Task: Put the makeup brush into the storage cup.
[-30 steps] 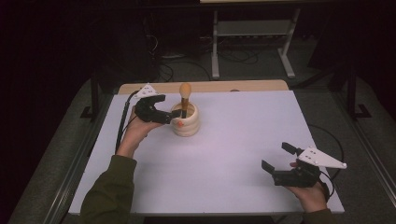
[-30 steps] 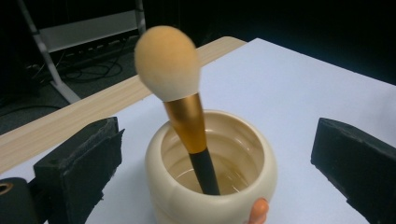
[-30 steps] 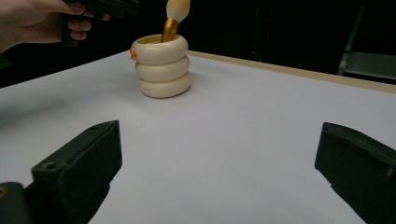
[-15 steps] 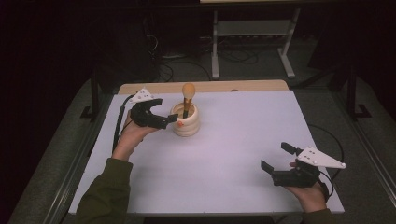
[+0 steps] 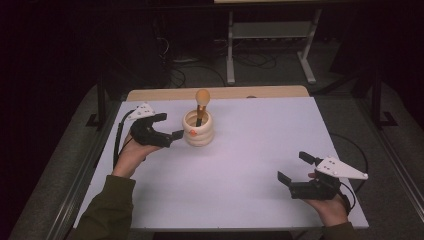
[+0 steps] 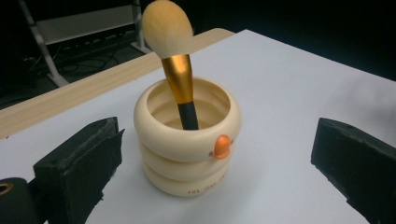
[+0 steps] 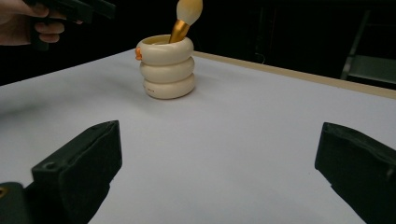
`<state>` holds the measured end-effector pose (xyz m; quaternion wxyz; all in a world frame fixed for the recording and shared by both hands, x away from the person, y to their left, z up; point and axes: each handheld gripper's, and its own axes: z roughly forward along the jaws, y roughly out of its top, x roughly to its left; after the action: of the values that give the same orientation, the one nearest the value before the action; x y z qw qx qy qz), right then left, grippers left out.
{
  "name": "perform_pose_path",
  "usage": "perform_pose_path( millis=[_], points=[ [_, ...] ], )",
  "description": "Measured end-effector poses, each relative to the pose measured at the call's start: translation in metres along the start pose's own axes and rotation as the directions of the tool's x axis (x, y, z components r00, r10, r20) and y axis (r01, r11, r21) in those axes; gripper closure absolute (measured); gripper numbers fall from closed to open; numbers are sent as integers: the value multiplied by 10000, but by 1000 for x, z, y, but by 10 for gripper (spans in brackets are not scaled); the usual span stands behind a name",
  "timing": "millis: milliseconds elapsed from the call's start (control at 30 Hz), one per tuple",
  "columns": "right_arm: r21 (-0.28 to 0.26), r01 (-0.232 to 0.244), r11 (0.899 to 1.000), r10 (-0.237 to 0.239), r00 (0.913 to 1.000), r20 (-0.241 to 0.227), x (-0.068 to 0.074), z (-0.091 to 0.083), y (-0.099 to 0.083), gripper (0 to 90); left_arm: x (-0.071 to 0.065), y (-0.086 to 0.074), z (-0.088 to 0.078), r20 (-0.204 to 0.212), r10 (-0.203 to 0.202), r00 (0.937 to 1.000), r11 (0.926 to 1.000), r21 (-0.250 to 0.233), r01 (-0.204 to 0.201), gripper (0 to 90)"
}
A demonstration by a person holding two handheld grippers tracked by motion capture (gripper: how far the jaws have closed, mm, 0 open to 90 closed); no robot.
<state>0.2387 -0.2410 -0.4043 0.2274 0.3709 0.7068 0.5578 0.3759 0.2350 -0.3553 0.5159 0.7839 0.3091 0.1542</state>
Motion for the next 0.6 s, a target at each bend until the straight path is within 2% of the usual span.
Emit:
perform_pose_path(
  millis=[200,233,467,600],
  points=[
    [30,31,10000,-31,10000,-26,0,1,0,0,-6,-5,-7,68,-78,9999,9999,-126,78,17],
    [32,46,10000,-46,10000,-20,0,1,0,0,-7,-6,-9,33,19,10000,9999,-115,-18,17],
    [-14,5,10000,-5,10000,-13,0,0,1,0,-17,-14,-19,137,25,9999,9998,-184,-23,17],
    [5,29,10000,-29,10000,-32,1,0,1,0,-19,-17,-25,37,-31,10000,9996,-288,32,17]
  ],
)
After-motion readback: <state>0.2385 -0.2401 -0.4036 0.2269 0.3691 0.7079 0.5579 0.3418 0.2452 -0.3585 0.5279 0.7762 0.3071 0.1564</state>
